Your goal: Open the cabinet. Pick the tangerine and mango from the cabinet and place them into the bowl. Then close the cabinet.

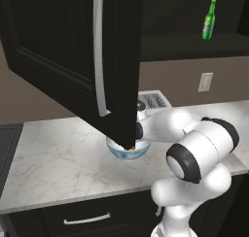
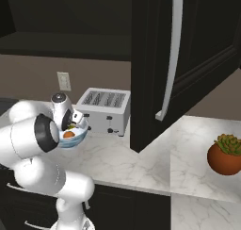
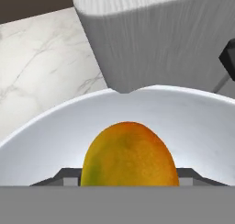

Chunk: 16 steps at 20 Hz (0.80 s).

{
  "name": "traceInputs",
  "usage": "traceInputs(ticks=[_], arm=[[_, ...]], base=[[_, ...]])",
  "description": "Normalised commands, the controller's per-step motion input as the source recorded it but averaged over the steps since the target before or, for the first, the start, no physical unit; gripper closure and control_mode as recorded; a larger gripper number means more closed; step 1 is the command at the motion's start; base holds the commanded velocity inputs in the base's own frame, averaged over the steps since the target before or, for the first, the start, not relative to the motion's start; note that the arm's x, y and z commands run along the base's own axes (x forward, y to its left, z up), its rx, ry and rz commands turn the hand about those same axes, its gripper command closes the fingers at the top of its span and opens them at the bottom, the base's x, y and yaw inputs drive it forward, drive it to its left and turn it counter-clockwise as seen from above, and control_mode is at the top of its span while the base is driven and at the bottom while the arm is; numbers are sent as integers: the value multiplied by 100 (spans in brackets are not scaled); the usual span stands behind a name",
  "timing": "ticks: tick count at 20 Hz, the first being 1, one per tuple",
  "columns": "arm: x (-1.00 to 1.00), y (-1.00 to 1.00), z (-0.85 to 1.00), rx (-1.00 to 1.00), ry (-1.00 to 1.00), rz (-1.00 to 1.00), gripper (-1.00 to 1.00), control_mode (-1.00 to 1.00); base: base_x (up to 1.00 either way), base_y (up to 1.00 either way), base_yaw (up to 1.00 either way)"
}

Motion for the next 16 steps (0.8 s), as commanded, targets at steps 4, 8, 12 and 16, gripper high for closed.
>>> traceInputs(ticks=[4, 8, 12, 16], arm=[[1, 0, 0, 0, 0, 0, -100, -100], [-25, 0, 15, 0, -9, 0, -100, -100], [-60, 0, 77, 0, -20, 0, -100, -100], [-94, 0, 92, 0, -13, 0, -100, -100]], base=[[0, 0, 0], [0, 0, 0], [0, 0, 0], [0, 0, 0]])
